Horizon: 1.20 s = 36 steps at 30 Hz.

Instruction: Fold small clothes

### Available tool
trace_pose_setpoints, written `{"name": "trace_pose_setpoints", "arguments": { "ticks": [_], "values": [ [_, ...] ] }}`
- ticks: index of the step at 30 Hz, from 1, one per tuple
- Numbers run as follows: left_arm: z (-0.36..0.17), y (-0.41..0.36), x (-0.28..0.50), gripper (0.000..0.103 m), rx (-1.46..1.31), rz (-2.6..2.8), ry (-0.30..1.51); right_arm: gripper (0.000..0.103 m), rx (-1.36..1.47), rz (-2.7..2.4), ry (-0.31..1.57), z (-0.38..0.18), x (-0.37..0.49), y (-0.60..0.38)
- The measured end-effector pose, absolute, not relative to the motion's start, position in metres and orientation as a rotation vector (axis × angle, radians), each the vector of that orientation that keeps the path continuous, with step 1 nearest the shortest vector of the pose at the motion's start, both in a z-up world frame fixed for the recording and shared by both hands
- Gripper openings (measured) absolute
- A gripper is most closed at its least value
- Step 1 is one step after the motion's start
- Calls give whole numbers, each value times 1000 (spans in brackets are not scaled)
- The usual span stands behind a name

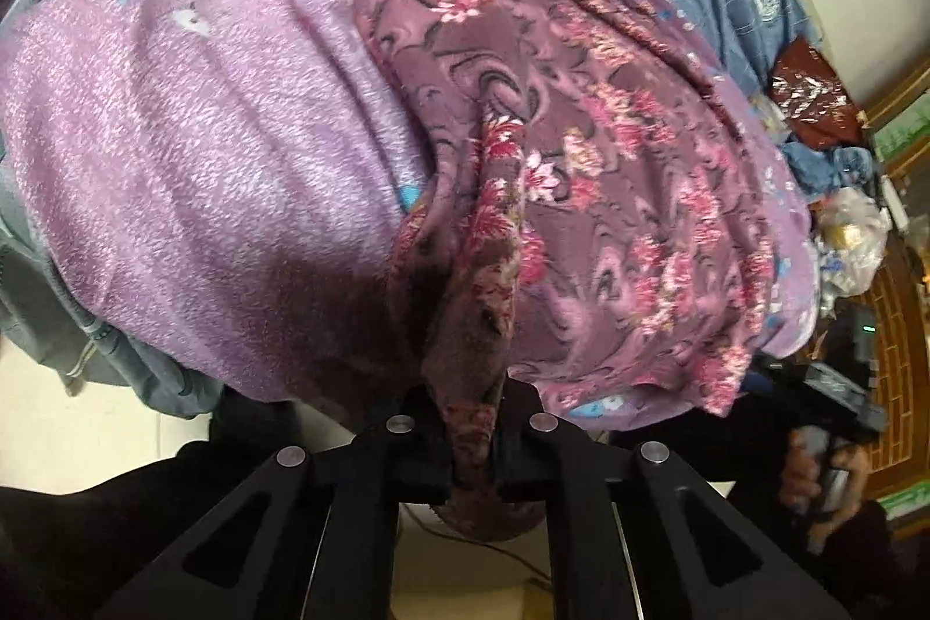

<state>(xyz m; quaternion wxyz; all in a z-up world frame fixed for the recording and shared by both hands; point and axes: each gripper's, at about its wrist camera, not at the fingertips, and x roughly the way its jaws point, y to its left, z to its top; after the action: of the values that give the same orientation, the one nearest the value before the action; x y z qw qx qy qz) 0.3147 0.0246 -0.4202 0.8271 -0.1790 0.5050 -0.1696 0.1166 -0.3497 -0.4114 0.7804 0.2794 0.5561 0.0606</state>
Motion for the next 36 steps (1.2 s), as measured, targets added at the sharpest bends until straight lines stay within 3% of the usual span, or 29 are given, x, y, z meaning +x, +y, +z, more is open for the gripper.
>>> {"name": "trace_pose_setpoints", "arguments": {
  "ticks": [1, 3, 5, 7, 13, 21, 29, 36],
  "values": [
    [-419, 25, 313, 19, -376, -360, 1077, 75, 593, 140, 1221, -417, 119, -345],
    [-422, 23, 312, 41, -366, -350, 1103, 54, 548, 146, 1270, -425, 123, -335],
    [-426, 20, 313, 40, -353, -339, 1113, 5, 471, 161, 1315, -428, 121, -327],
    [-426, 23, 313, 6, -371, -334, 1105, 5, 452, 171, 1294, -419, 115, -326],
    [-401, 33, 296, 4, -405, -380, 1030, 4, 472, 302, 1171, -360, 92, -330],
    [-316, 91, 268, 4, -525, -478, 838, 4, 611, 509, 880, -258, 88, -359],
    [-287, 127, 272, 4, -613, -520, 769, 4, 769, 562, 724, -228, 111, -383],
    [-253, 127, 349, 4, -649, -496, 747, 4, 801, 527, 647, -202, 191, -393]
  ]
}}
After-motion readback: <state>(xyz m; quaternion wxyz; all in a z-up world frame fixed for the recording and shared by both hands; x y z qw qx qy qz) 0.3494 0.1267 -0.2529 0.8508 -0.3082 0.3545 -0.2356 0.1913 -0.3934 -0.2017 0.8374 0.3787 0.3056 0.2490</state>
